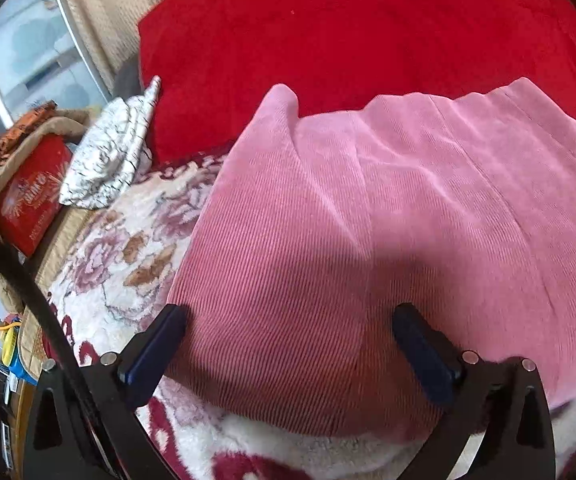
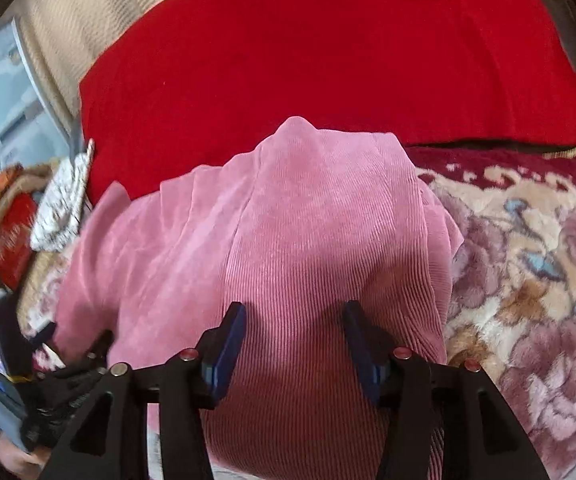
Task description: Fold large clothes
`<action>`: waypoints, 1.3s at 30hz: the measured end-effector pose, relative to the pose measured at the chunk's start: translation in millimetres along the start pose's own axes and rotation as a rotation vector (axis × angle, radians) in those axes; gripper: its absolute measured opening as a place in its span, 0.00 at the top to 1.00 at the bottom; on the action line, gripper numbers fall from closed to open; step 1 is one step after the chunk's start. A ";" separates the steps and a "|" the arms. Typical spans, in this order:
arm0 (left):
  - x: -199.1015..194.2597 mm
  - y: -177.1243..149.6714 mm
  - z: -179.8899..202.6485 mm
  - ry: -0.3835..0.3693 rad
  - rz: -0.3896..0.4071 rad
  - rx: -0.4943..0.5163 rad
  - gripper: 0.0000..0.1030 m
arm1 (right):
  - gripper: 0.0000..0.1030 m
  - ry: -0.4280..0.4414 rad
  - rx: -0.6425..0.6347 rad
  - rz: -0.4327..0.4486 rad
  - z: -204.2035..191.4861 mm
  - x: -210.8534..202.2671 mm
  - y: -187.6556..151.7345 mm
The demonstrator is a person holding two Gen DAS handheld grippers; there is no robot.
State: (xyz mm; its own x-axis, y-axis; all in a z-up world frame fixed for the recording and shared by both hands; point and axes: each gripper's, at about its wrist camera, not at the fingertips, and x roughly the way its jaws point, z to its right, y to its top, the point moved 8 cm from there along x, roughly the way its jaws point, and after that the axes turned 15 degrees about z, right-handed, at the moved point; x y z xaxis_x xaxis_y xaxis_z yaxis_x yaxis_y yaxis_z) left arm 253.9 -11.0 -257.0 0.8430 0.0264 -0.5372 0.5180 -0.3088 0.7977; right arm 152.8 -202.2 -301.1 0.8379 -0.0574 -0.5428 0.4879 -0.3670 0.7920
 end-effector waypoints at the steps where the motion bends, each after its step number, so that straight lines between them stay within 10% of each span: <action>1: -4.1 1.6 -0.1 -0.022 -0.001 -0.007 0.00 | 0.47 -0.010 -0.012 0.008 -0.3 -0.7 -0.8; 11: -61.1 31.7 -1.3 -0.150 0.169 -0.124 0.00 | 0.47 -0.029 -0.083 0.112 -12.2 -25.5 15.1; 39: -33.9 15.9 -46.2 -0.076 0.134 -0.237 0.00 | 0.47 -0.070 -0.261 0.212 -47.5 -35.5 19.7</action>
State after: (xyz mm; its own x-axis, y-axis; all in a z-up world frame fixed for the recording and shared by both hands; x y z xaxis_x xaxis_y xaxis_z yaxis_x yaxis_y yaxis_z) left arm 240.2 27.1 -213.5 0.8977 -0.0742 -0.4342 0.4293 -0.0734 0.9002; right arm 144.3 -163.3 -252.9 0.9129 -0.1735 -0.3694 0.3588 -0.0902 0.9290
